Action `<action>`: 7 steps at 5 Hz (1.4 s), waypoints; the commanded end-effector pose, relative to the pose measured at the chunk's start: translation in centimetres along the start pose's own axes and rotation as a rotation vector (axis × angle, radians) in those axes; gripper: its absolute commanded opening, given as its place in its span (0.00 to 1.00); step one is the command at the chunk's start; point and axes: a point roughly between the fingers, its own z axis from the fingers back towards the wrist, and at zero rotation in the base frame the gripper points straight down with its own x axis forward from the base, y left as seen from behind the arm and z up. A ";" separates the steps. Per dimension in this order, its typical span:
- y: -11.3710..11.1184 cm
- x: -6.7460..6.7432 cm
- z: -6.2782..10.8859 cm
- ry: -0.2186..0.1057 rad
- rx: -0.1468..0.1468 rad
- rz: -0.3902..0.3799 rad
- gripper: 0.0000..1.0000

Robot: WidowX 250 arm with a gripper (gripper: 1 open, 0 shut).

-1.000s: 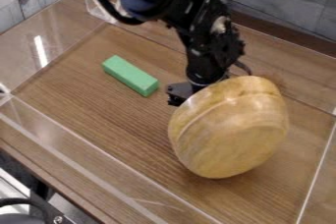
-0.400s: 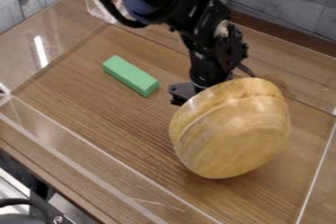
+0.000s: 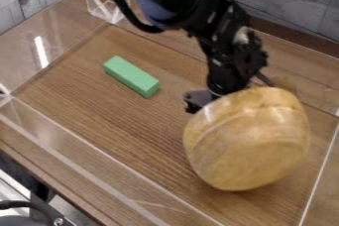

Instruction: Move the red fruit to the right

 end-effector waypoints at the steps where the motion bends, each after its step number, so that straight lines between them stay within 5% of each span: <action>1: -0.8 -3.0 -1.5 0.087 0.038 0.056 0.00; 3: -1.2 -4.9 -1.8 0.102 0.018 0.191 0.00; 5: -0.2 -4.4 -1.1 0.102 0.016 0.329 0.00; 6: 0.4 -4.2 0.2 0.084 0.000 0.346 1.00; 7: 0.3 -3.8 0.8 0.089 -0.003 0.299 1.00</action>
